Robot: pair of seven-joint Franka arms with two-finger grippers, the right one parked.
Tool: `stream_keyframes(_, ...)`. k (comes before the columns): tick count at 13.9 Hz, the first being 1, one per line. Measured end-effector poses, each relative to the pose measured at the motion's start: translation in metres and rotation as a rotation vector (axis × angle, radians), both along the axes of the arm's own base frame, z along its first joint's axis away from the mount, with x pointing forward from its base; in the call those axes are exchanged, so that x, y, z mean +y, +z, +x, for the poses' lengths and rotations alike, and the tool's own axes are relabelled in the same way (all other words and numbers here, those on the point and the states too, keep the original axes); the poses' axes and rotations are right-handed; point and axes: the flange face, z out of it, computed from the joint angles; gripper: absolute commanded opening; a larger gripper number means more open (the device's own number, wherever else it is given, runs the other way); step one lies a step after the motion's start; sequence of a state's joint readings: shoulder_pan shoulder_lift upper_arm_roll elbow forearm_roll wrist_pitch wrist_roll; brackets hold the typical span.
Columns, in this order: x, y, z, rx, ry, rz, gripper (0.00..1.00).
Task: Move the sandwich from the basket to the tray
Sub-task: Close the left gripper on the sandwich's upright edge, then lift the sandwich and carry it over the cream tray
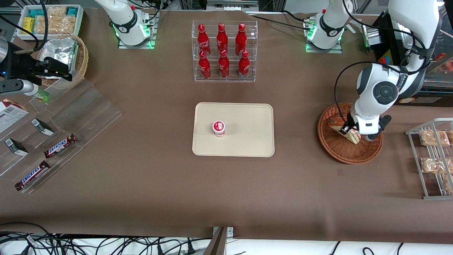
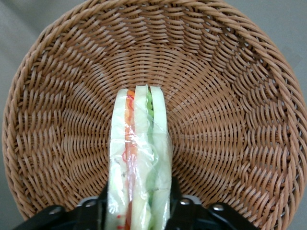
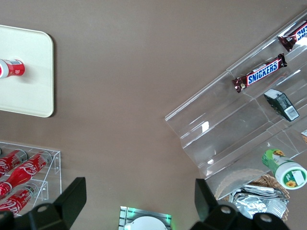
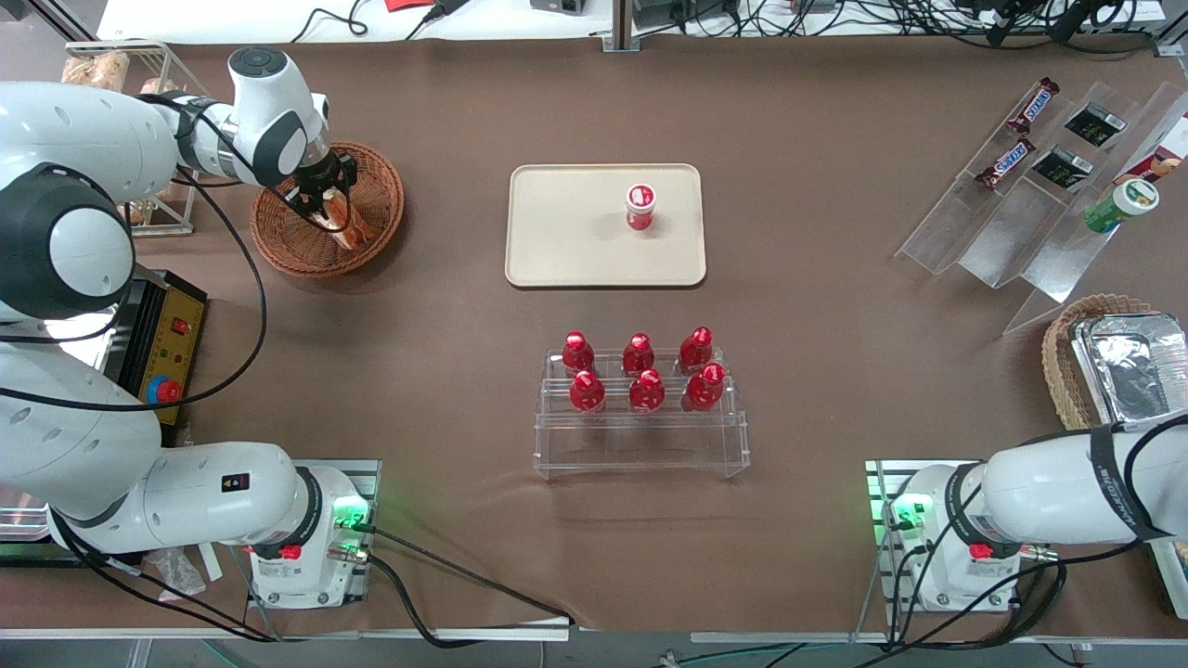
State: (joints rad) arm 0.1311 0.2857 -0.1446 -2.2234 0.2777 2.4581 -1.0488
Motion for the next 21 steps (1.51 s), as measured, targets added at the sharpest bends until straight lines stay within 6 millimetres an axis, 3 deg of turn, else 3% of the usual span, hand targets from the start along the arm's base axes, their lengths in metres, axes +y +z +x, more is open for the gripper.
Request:
stream_keyframes(3,0.0,0.005,0.002,-0.007,-0.005,0.002,0.0)
stream_keyframes(5,0.003,0.021,0.009,0.006,-0.031,0.013,0.0)
stream_keyframes(7,0.006,0.052,0.023,0.033,-0.063,0.001,0.0)
stream_keyframes(11,0.007,0.145,0.054,0.119,-0.207,-0.095,0.0)
stream_keyframes(13,-0.002,0.18,0.063,0.117,-0.297,-0.123,0.0)
stream_keyframes(16,-0.042,0.206,0.067,0.112,-0.499,-0.149,0.0)
stream_keyframes(21,-0.15,0.235,0.05,0.111,-0.84,-0.186,0.0)
